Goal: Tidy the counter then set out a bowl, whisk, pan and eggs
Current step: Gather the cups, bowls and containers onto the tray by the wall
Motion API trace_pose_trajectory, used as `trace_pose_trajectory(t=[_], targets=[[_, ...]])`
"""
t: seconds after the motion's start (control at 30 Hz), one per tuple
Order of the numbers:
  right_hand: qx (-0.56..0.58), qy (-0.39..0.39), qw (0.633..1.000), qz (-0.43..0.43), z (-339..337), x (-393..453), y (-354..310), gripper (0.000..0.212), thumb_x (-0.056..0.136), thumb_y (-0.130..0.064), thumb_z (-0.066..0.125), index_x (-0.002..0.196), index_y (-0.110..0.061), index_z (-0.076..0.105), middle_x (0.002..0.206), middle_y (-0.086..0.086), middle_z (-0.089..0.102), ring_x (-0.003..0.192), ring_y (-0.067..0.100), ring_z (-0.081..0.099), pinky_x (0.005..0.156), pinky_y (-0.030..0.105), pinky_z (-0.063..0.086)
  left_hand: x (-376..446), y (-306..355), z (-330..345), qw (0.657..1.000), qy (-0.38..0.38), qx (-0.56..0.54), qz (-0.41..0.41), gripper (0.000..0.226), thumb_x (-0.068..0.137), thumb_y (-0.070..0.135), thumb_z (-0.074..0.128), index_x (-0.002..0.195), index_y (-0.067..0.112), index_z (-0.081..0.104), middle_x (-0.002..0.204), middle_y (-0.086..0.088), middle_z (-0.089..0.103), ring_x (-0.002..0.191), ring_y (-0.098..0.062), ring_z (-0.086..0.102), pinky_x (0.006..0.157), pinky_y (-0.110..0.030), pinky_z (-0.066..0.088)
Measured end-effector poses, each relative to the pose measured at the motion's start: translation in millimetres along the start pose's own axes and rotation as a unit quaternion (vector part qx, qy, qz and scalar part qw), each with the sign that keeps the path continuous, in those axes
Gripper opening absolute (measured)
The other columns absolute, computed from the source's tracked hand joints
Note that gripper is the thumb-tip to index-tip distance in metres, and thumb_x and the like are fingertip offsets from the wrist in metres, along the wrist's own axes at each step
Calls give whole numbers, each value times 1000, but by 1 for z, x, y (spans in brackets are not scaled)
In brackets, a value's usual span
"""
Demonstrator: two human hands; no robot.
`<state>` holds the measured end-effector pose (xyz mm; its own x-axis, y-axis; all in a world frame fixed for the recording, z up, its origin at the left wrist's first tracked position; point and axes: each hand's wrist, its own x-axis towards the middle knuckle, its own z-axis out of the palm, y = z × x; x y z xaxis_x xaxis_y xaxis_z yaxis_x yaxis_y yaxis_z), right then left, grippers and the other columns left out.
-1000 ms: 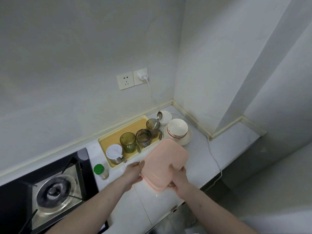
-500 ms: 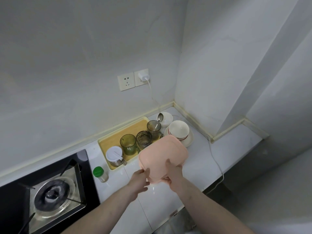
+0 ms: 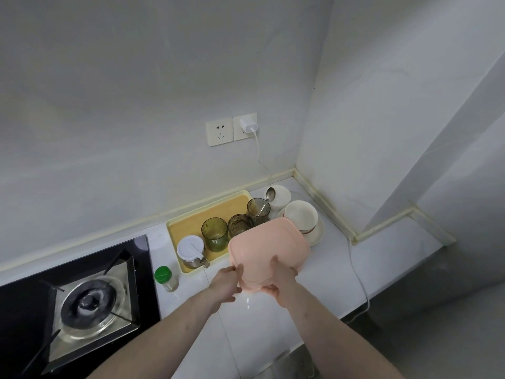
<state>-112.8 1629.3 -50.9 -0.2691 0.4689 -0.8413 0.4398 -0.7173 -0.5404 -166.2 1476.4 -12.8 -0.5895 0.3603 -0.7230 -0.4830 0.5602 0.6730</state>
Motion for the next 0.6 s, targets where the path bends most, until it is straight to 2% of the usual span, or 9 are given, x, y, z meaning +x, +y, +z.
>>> trace_pose_trajectory(t=[0.23, 0.4, 0.5, 0.6], targets=[[7, -23, 1000, -15, -1, 7, 2, 78, 90, -40, 73, 143, -24, 20, 132, 18, 50, 115, 41, 56, 92, 58, 57, 1, 4, 5, 999, 14, -32, -14, 56, 104, 46, 44, 149, 12, 41, 129, -3, 56, 110, -26, 65, 97, -44, 55], [-12, -28, 999, -29, -5, -1, 3, 79, 88, -51, 71, 142, -23, 20, 136, 15, 51, 116, 41, 57, 84, 54, 60, -7, 4, 13, 998, 60, -27, -12, 55, 103, 49, 45, 146, 15, 46, 126, -3, 60, 110, -26, 65, 92, -42, 58], [-25, -67, 996, -46, -16, -5, 7, 91, 82, -64, 70, 148, -21, 25, 141, 8, 51, 123, 38, 54, 70, 44, 59, -26, -9, 19, 990, 138, -8, 6, 47, 102, 48, 45, 136, 18, 56, 115, -1, 64, 105, -27, 67, 89, -40, 59], [-13, -71, 995, -64, -24, -11, 14, 99, 73, -77, 68, 150, -24, 34, 142, 2, 52, 124, 34, 55, 68, 39, 55, -58, -42, 19, 988, 154, 5, 29, 25, 100, 43, 48, 108, 26, 64, 113, -2, 68, 103, -26, 67, 93, -42, 58]])
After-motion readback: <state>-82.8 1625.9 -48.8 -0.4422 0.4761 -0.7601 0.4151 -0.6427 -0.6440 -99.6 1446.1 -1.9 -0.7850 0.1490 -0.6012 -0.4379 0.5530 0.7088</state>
